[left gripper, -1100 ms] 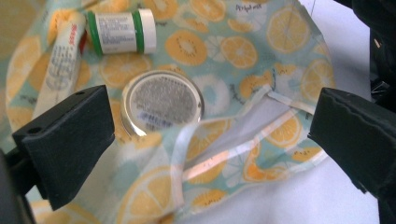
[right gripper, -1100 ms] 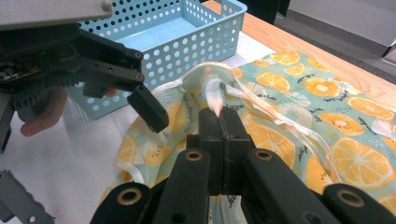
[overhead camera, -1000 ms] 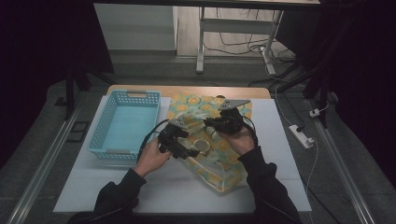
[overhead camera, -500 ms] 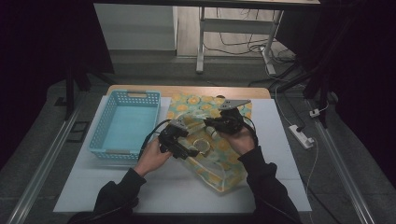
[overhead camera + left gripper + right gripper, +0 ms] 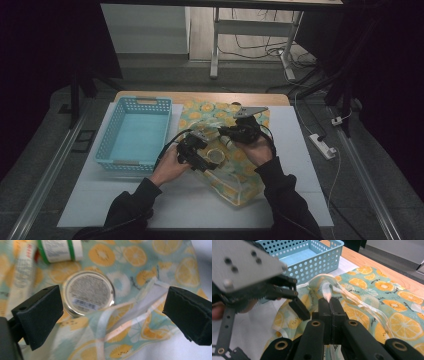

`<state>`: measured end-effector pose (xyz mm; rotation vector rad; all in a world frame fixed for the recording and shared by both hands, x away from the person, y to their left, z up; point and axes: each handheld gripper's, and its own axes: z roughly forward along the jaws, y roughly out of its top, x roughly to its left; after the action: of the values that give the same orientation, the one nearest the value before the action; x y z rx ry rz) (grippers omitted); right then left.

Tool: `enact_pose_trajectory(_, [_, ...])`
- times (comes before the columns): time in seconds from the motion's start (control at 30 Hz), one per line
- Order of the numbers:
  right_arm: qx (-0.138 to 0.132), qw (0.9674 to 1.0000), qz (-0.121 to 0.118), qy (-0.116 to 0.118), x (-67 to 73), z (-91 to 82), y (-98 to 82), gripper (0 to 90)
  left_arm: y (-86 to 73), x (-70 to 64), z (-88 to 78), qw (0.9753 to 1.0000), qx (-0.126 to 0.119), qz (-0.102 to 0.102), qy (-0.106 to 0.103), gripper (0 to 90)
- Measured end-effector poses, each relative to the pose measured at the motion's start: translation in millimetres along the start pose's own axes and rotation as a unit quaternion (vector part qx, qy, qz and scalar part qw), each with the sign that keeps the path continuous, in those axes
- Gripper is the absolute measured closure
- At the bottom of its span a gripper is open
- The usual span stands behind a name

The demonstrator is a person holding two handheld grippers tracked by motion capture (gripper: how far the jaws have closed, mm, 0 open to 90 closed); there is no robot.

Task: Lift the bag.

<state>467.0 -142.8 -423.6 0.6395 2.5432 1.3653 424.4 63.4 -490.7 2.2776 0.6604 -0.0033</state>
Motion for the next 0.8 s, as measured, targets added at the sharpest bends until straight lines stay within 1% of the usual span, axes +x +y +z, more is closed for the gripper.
enact_pose_trajectory(0.07, [0.000, 1.0000, 0.000, 0.000, -0.2, -0.2, -0.1, 90.0, -1.5, 0.0, 1.8, 0.9999, 0.012, 0.006, -0.001, 2.8])
enact_pose_trajectory(0.1, [-0.001, 1.0000, 0.000, 0.000, -0.3, -0.3, -0.2, 90.0, -2.9, 0.1, 3.0, 0.9998, 0.018, 0.008, -0.005, 3.2])
enact_pose_trajectory(0.17, [-0.001, 1.0000, 0.001, 0.000, -0.5, -0.5, -0.2, 90.0, -5.1, 0.4, 4.1, 0.9996, 0.026, 0.010, -0.003, 3.6])
enact_pose_trajectory(0.23, [-0.001, 1.0000, 0.001, 0.000, -0.3, -0.4, -0.2, 90.0, -7.4, 0.7, 4.2, 0.9994, 0.032, 0.010, 0.004, 6.1])
enact_pose_trajectory(0.27, [0.000, 1.0000, 0.000, 0.000, -0.2, -0.4, -0.2, 90.0, -8.9, 0.5, 3.8, 0.9992, 0.035, 0.012, 0.015, 8.6])
enact_pose_trajectory(0.3, [0.000, 1.0000, 0.000, 0.000, -0.2, -0.4, -0.2, 90.0, -9.8, 0.7, 3.6, 0.9991, 0.037, 0.013, 0.019, 11.6])
enact_pose_trajectory(0.37, [0.000, 1.0000, 0.000, 0.000, -0.3, -0.2, -0.4, 90.0, -12.0, 1.0, 2.5, 0.9984, 0.045, 0.018, 0.029, 20.4])
enact_pose_trajectory(0.4, [0.000, 1.0000, 0.000, 0.000, -0.4, -0.2, -0.5, 90.0, -12.6, 0.7, 2.0, 0.9982, 0.047, 0.017, 0.034, 24.3])
enact_pose_trajectory(0.43, [0.000, 1.0000, 0.001, 0.000, -0.5, -0.1, -0.5, 90.0, -12.8, 0.5, 1.7, 0.9982, 0.047, 0.017, 0.032, 29.6])
enact_pose_trajectory(0.5, [0.001, 1.0000, 0.001, 0.001, -0.8, 0.1, -0.8, 90.0, -13.2, -0.4, 1.2, 0.9980, 0.049, 0.015, 0.036, 39.4])
enact_pose_trajectory(0.57, [0.001, 1.0000, 0.001, 0.001, -0.7, 0.4, -0.9, 90.0, -14.0, -0.4, 1.0, 0.9981, 0.051, 0.013, 0.031, 49.2])
enact_pose_trajectory(0.67, [0.002, 1.0000, 0.001, 0.001, -0.5, 0.8, -0.9, 90.0, -14.3, -1.4, 1.1, 0.9976, 0.061, 0.008, 0.033, 57.7])
enact_pose_trajectory(0.73, [0.002, 1.0000, 0.000, 0.001, -0.5, 1.0, -1.0, 90.0, -14.4, -3.1, 1.1, 0.9975, 0.064, 0.008, 0.030, 62.5])
enact_pose_trajectory(0.8, [0.002, 1.0000, 0.001, 0.001, -0.5, 1.2, -1.1, 90.0, -14.4, -4.1, 1.4, 0.9974, 0.067, 0.008, 0.024, 69.7])
